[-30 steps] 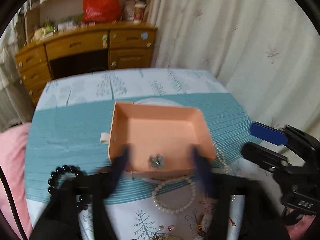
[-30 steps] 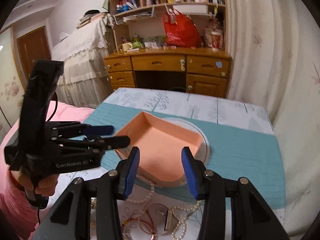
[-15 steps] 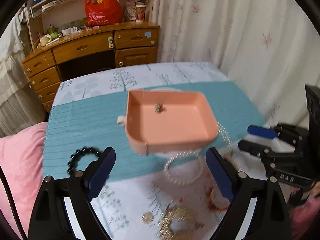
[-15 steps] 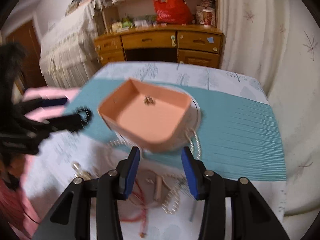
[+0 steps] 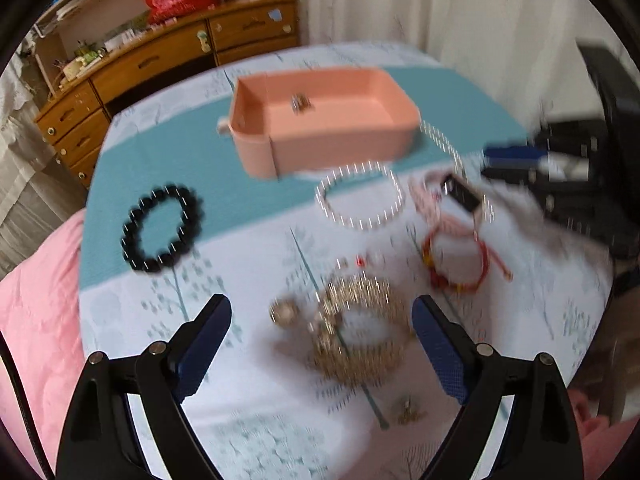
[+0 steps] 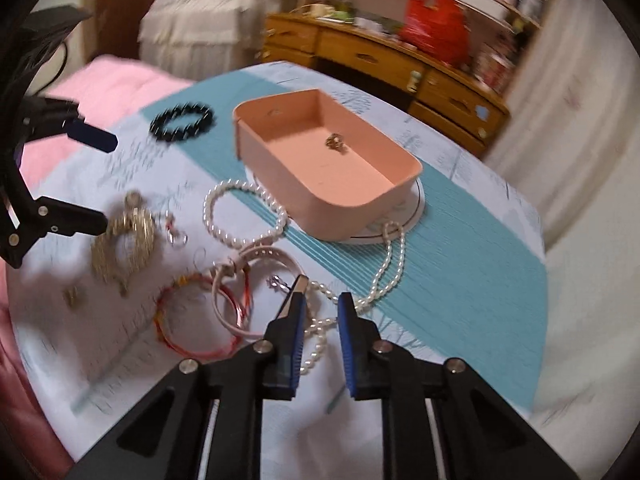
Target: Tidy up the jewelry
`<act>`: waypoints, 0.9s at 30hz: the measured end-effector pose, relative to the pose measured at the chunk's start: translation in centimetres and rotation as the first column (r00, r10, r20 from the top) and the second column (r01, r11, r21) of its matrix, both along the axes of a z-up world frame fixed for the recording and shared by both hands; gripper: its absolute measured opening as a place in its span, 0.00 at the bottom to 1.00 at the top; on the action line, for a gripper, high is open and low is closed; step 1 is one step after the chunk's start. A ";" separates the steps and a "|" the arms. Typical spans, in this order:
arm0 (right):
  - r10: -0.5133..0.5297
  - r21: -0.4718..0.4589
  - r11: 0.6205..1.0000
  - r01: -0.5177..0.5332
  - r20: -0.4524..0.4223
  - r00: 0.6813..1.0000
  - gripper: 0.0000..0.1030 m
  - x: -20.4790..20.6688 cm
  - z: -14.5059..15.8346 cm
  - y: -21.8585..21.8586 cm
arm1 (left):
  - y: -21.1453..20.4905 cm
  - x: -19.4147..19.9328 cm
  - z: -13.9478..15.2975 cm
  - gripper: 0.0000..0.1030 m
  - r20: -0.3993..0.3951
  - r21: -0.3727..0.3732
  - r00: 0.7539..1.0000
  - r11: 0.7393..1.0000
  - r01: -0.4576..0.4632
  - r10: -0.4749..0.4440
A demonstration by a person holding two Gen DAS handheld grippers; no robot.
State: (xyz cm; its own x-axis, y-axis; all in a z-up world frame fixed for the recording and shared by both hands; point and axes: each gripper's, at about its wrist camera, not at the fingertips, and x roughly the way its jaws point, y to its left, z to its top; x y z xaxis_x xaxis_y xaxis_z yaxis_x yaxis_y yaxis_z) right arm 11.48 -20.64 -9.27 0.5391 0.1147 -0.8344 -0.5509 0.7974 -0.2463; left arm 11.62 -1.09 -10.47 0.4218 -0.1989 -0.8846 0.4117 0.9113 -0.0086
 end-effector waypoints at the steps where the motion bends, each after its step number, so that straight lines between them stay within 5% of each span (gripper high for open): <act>1: 0.039 -0.014 0.999 -0.039 0.001 0.999 0.15 -0.1 0.1 0.2 | -0.1 -0.4 -0.4 0.88 -0.010 0.009 1.000 1.000 0.007 -0.007; 9: 0.300 -0.134 0.943 -0.304 -0.049 0.953 0.15 -0.3 -0.5 3.1 | 0.0 -1.3 -2.7 0.88 -0.082 0.000 0.997 1.000 0.011 -0.011; 27: 0.340 -0.240 0.892 -0.382 -0.199 0.919 0.15 1.6 -2.4 5.6 | 1.7 -0.1 -3.2 0.89 -0.202 -0.118 0.979 0.992 -0.046 0.022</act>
State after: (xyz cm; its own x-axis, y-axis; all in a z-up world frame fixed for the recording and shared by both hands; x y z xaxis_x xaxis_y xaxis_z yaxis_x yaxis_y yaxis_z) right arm 13.07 -15.09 -11.71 0.3712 0.0384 -0.9277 -0.8348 0.4512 -0.3154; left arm 11.54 0.59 -13.68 0.2477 -0.2987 -0.9216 0.3594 0.9117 -0.1990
